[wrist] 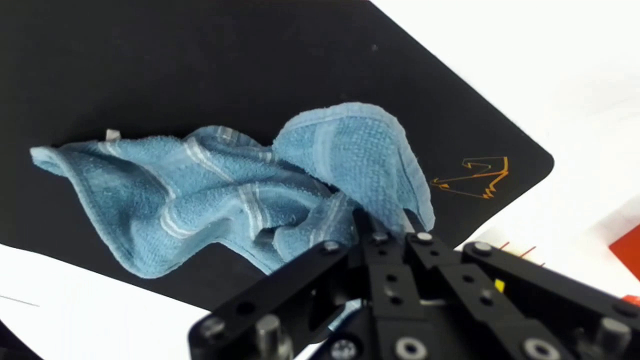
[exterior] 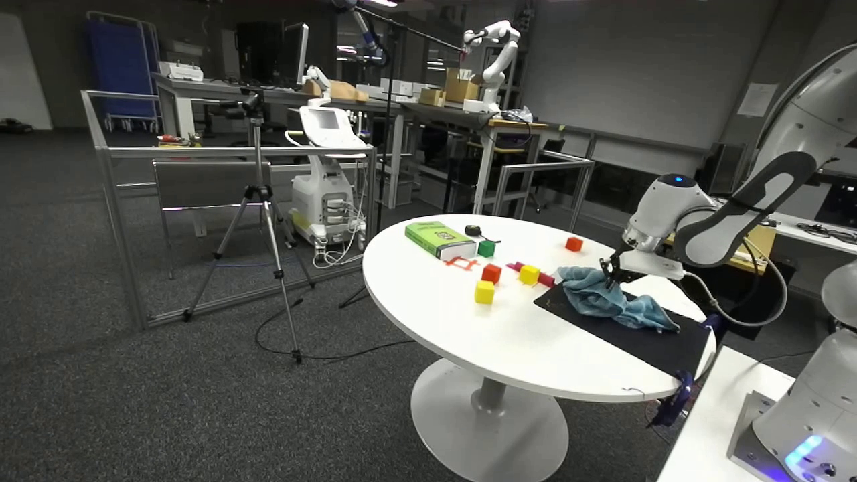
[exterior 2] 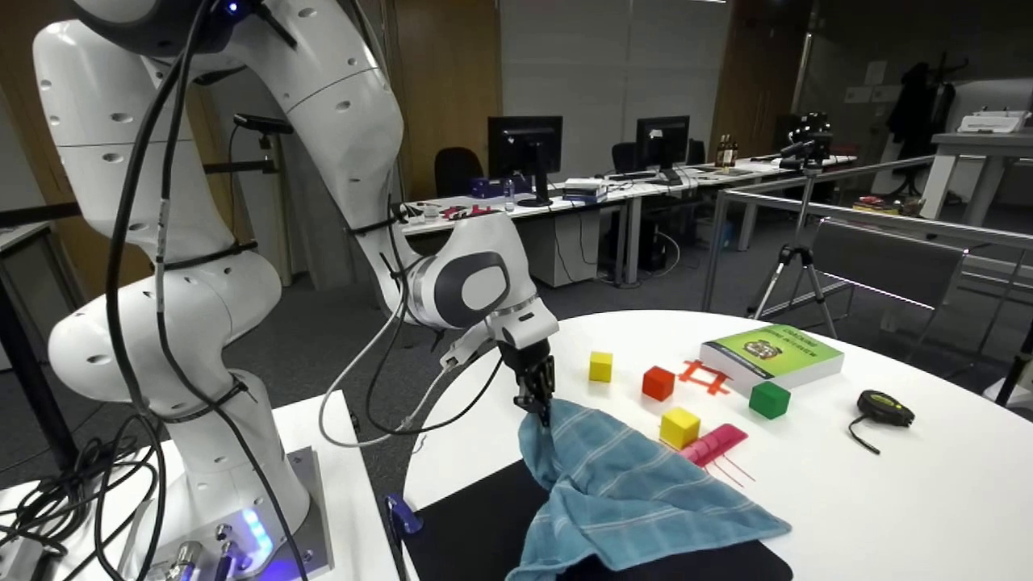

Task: Unfold the kitchen towel

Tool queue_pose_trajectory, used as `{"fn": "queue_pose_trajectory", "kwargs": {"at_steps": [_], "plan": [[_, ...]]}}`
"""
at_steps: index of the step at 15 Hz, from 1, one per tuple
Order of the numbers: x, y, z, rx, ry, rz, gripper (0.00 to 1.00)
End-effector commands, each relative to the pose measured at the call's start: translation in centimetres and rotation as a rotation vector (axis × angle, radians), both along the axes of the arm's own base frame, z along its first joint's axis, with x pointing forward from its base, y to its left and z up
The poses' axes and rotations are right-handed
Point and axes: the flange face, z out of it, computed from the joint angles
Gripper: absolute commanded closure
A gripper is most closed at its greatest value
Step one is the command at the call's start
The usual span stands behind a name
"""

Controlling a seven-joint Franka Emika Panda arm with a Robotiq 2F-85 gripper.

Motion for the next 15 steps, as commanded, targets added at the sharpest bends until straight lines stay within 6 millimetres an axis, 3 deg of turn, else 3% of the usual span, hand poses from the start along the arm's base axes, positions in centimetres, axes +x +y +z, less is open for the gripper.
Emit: {"fn": "queue_pose_trajectory", "kwargs": {"at_steps": [1,4,8,12,15], "plan": [[1.2,-0.6,5.4,-0.025,0.018,-0.011,0.99],[2.4,-1.5,11.6,-0.036,0.053,-0.013,0.99],[3.1,-1.6,21.2,-0.063,0.073,-0.039,0.99],[3.5,-0.5,25.8,-0.081,0.103,-0.085,0.99],[4.0,-1.5,28.2,-0.098,0.091,-0.094,0.99]]}}
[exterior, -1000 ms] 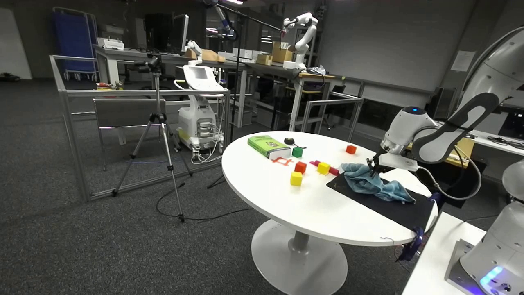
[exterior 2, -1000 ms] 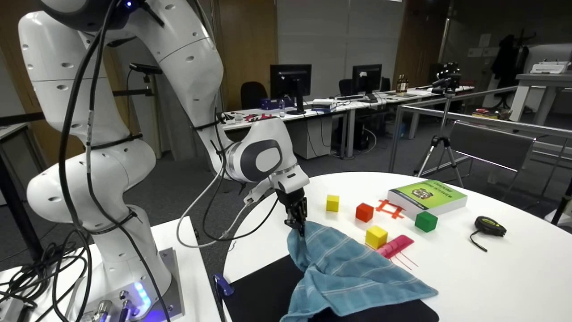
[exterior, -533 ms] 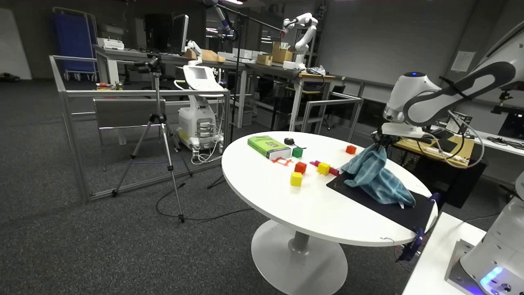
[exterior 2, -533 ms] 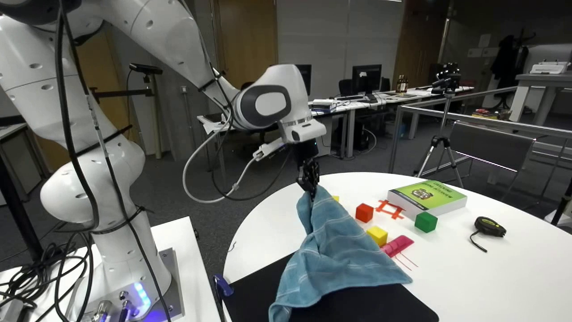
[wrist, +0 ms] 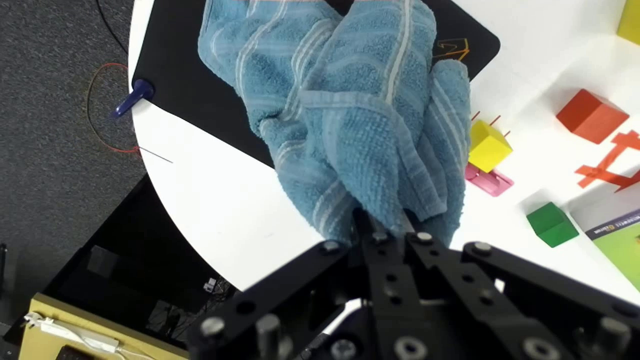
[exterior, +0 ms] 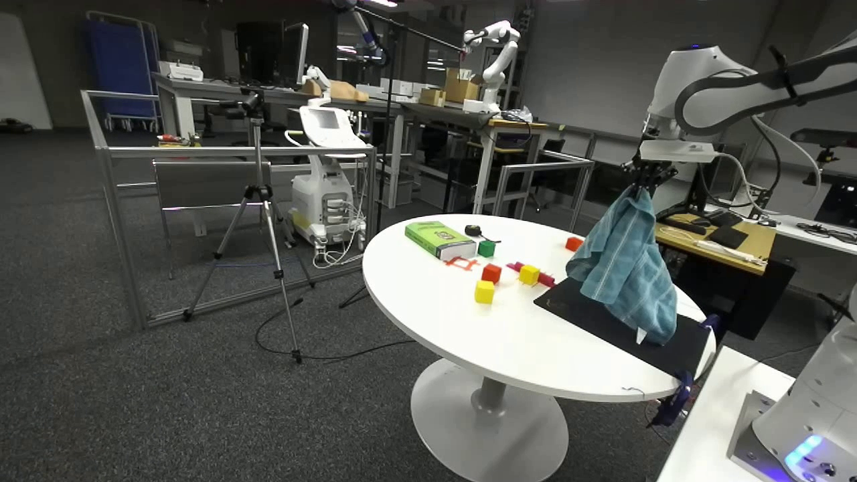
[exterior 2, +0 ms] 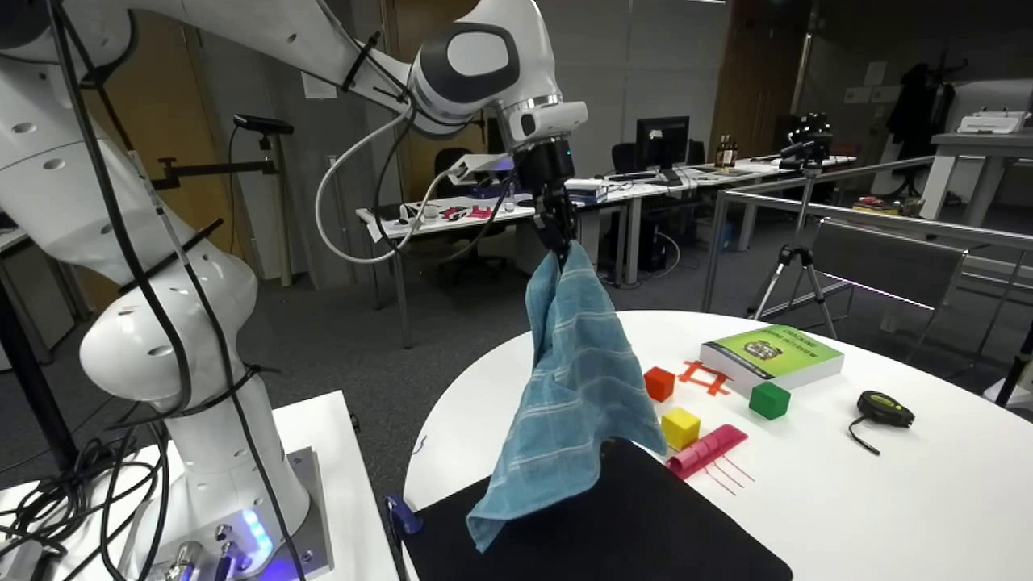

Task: Unfold the kitchen towel

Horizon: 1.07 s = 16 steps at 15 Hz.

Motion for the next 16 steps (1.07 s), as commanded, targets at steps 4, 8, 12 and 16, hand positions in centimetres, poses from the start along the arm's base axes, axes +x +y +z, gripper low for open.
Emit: {"fn": "queue_pose_trajectory", "kwargs": {"at_steps": [4,8,12,16], "plan": [[0.9,-4.9,6.0,-0.055,-0.056,-0.023,0.99],[0.8,-10.9,8.8,-0.122,-0.084,-0.076,0.99],[1.3,-16.4,10.3,-0.197,-0.085,-0.126,0.99],[3.0,-20.1,8.9,-0.306,-0.069,-0.114,0.99]]}}
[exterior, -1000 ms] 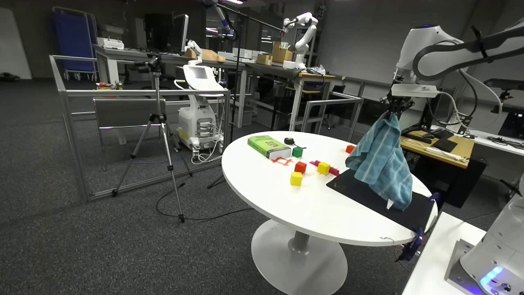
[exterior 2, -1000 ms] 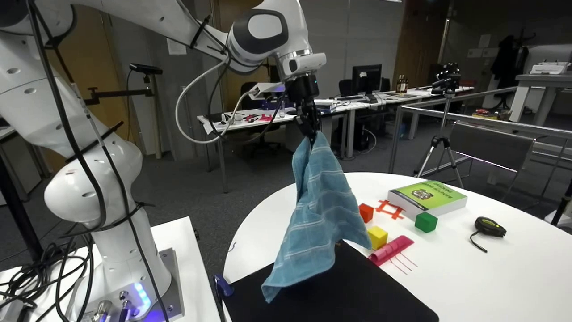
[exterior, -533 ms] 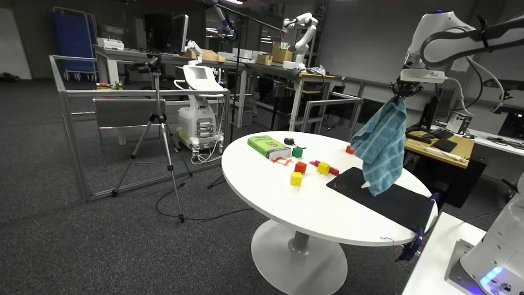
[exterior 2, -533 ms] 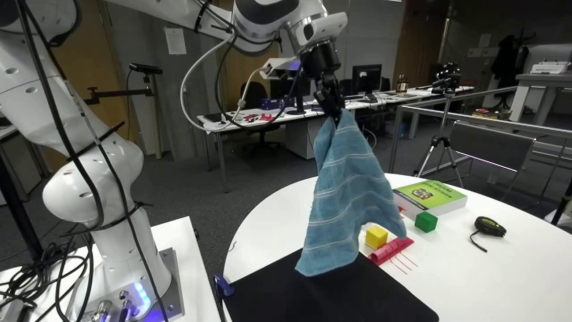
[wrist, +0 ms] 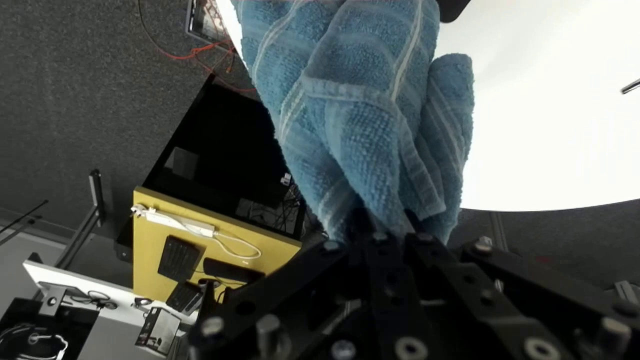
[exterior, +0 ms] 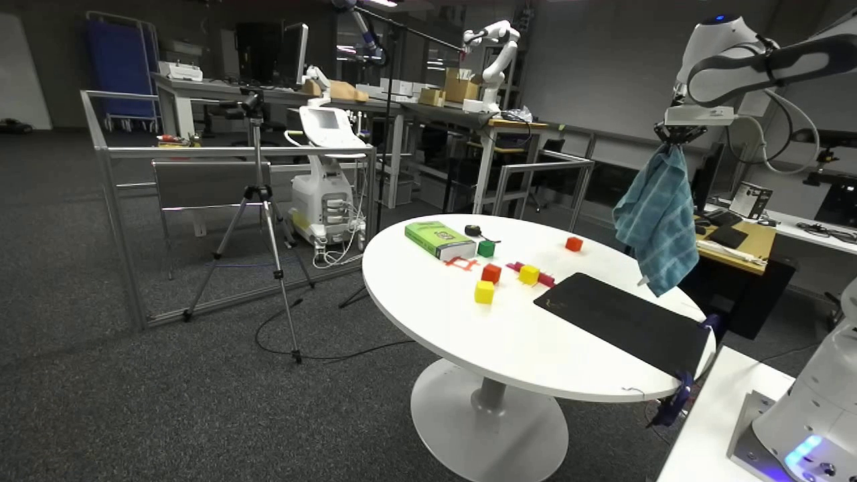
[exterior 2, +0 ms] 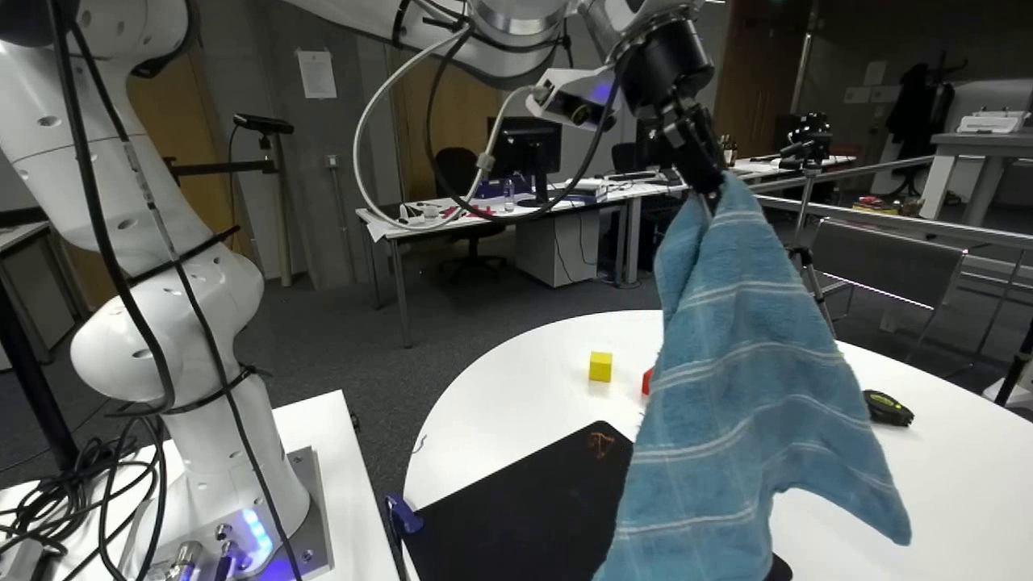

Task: Unfold the kitchen towel

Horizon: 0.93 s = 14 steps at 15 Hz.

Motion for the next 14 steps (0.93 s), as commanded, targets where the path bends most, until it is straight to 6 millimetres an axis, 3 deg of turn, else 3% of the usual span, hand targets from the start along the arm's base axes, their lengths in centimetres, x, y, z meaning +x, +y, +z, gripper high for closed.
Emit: {"fn": "queue_pose_trajectory", "kwargs": {"at_steps": [1,9,14], "plan": [[2.3,-3.5,-0.9,-0.111,0.028,0.05,0.99],[4.6,-8.3,-7.5,-0.147,0.116,0.33,0.99],[4.4,-7.9,-9.8,-0.129,0.184,0.451,0.99]]}}
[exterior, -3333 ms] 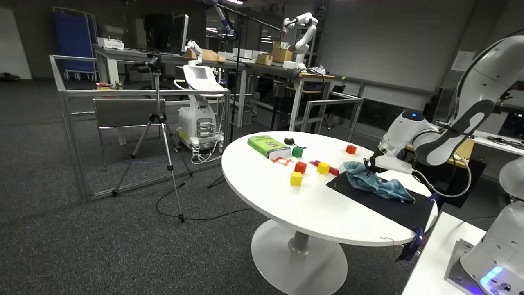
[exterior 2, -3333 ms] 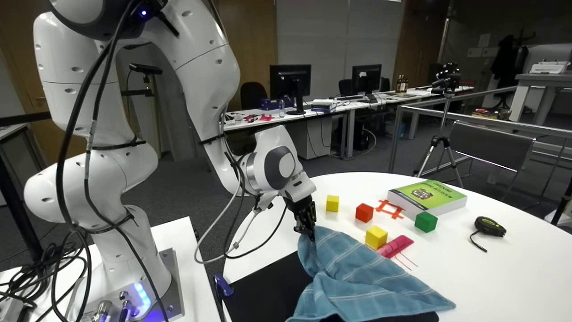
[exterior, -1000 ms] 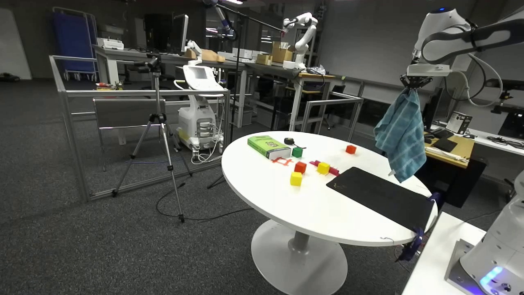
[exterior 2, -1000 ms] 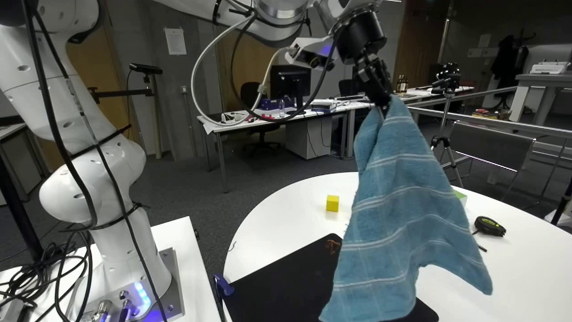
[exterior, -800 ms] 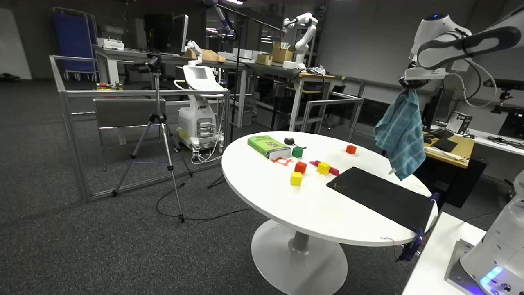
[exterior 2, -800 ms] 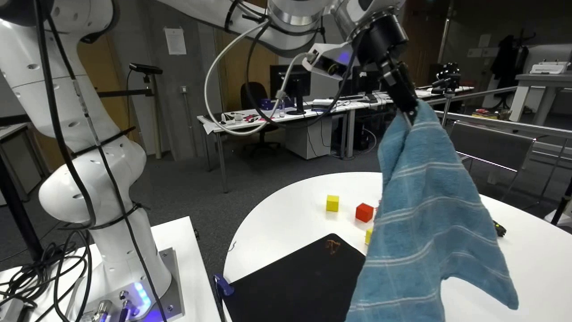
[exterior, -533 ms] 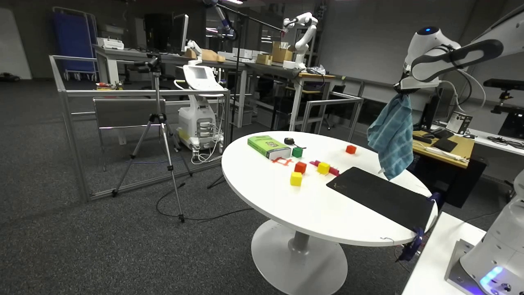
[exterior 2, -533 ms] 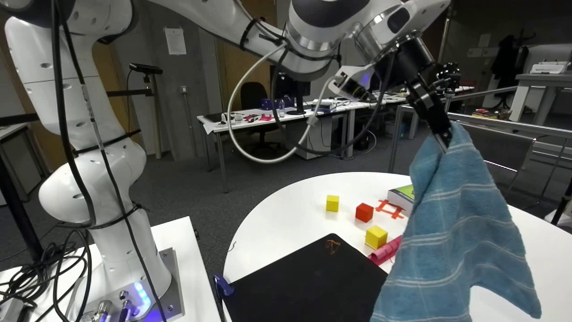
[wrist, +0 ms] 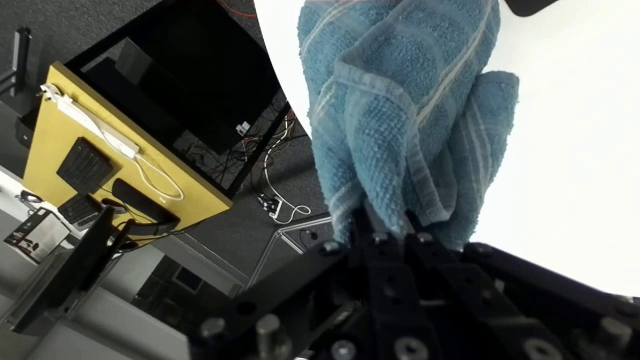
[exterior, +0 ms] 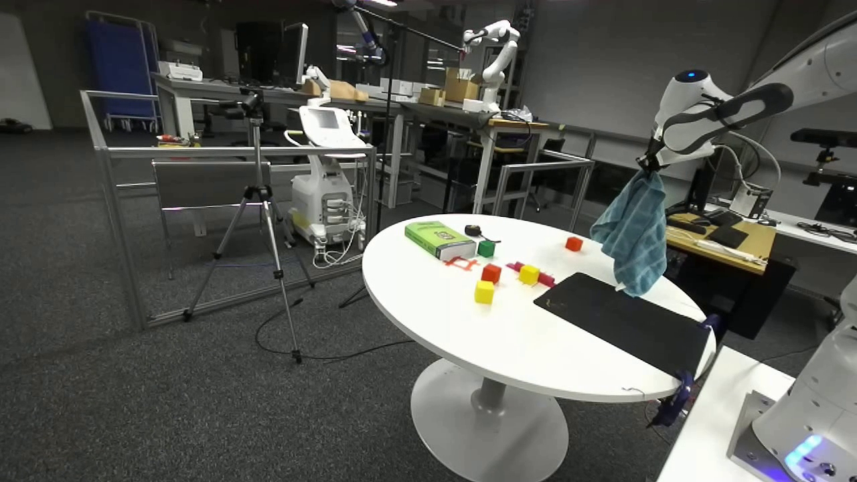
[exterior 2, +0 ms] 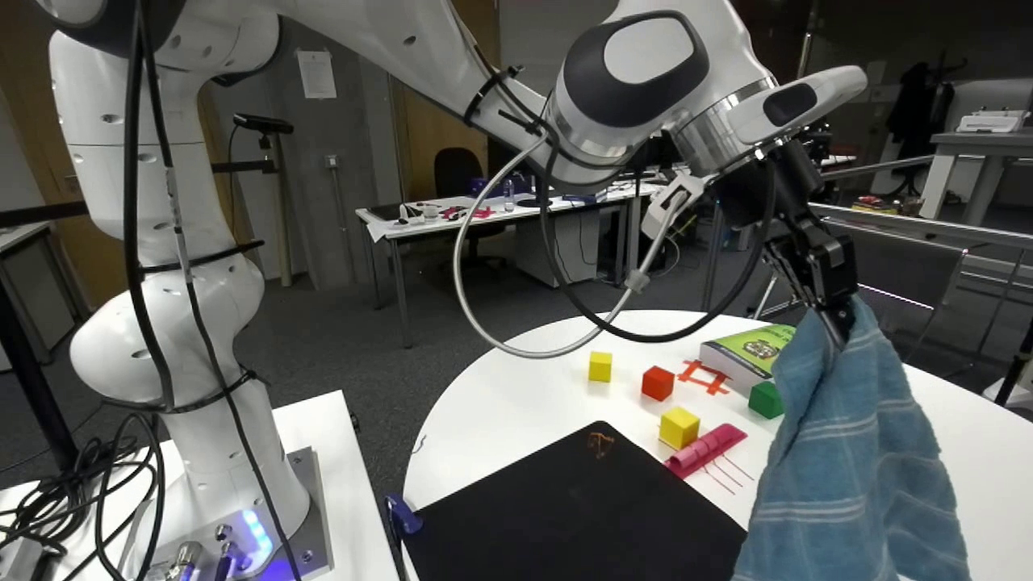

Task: Unfold the kitchen towel

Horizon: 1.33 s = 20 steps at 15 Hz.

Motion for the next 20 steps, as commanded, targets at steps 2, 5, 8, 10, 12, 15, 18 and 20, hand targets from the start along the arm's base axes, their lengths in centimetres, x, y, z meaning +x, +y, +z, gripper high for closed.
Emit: {"fn": "queue_pose_trajectory", "kwargs": {"at_steps": [2,5,8,10,12,15,18,20], "plan": [[-0.1,1.1,-0.6,-0.017,0.04,0.145,0.99],[-0.6,3.0,-1.9,-0.026,0.078,0.242,0.99],[-1.6,5.3,-3.9,-0.019,0.112,0.322,0.99],[-2.9,6.8,-5.1,0.005,0.149,0.328,0.99],[-4.3,8.2,-6.0,0.03,0.182,0.314,0.99],[-6.7,10.0,-7.2,0.085,0.22,0.272,0.99],[-9.1,12.1,-7.9,0.163,0.262,0.197,0.99],[-10.4,13.8,-8.5,0.223,0.29,0.138,0.99]]}}
